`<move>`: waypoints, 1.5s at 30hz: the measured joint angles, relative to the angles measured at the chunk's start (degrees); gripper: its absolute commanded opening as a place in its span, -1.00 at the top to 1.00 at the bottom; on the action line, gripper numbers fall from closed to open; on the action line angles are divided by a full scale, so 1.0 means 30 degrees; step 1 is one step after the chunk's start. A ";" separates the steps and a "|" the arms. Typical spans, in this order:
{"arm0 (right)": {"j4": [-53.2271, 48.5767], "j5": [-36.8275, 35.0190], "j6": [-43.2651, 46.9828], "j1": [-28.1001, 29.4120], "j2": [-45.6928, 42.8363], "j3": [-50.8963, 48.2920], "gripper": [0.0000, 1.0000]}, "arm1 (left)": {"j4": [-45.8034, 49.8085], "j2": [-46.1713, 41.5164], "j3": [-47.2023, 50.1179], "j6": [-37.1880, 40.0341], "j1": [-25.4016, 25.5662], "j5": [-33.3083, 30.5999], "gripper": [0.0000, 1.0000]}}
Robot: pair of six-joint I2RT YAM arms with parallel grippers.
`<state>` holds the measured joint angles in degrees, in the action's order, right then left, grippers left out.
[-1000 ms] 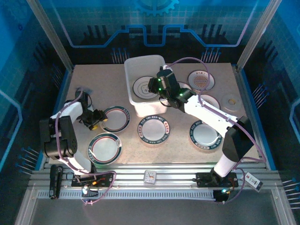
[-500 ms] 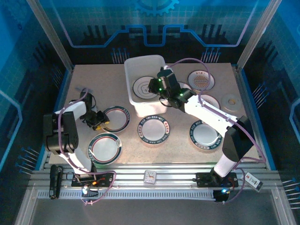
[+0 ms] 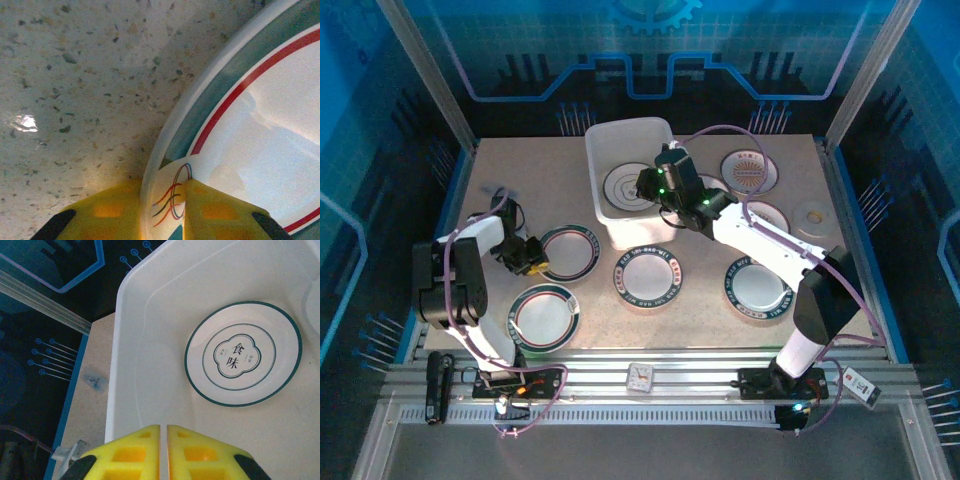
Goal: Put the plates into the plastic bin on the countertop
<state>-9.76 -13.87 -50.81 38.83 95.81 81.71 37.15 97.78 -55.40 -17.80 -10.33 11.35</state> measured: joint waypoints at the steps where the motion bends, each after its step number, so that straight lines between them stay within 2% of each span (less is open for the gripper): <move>1: 0.0007 0.0007 -0.0058 0.0000 0.0000 0.0000 0.75 | -0.0007 -0.0036 0.0000 -0.0007 0.0000 0.0051 0.65; 10: 0.0087 0.0095 -0.0153 0.0000 -0.0007 -0.0131 0.75 | 0.0109 -0.1792 -0.0015 -0.0058 0.0007 0.0073 0.82; 18: -0.0015 -0.0226 -0.0124 0.0036 -0.0036 -0.0138 0.61 | 0.0313 -0.3810 -0.0510 -0.0233 0.0007 0.0066 0.99; 25: -0.0007 -0.0401 0.0066 0.0044 -0.0226 -0.0138 0.53 | 0.0321 -0.4699 -0.1166 -0.0576 0.0007 0.0000 1.00; 31: -0.0015 -0.0714 0.0597 0.0051 -0.0240 -0.0124 0.28 | 0.0539 -0.5195 -0.2368 -0.0590 -0.0066 0.0007 1.00; 37: -0.0087 -0.0554 0.1260 0.0036 -0.0240 0.0525 0.13 | 0.0372 -0.5960 -0.4699 -0.1180 -0.1384 0.0634 1.00; 40: -0.0080 -0.0423 0.1574 -0.0015 -0.0255 0.0954 -0.09 | 0.0029 -0.6229 -0.5923 -0.1661 -0.1887 0.0852 1.00; 42: 0.0007 0.0000 0.1872 -0.0189 -0.0335 0.1086 -0.19 | -0.0342 -0.6309 -0.6739 -0.2178 -0.1974 0.1348 1.00; 45: 0.0270 0.0852 0.2062 -0.0692 -0.0546 0.1093 -0.22 | -0.1064 -0.6309 -0.7672 -0.2994 -0.1974 0.2412 1.00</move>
<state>-8.95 -11.31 -44.62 36.75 94.17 84.99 33.95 78.85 -78.41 -26.79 -16.25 18.59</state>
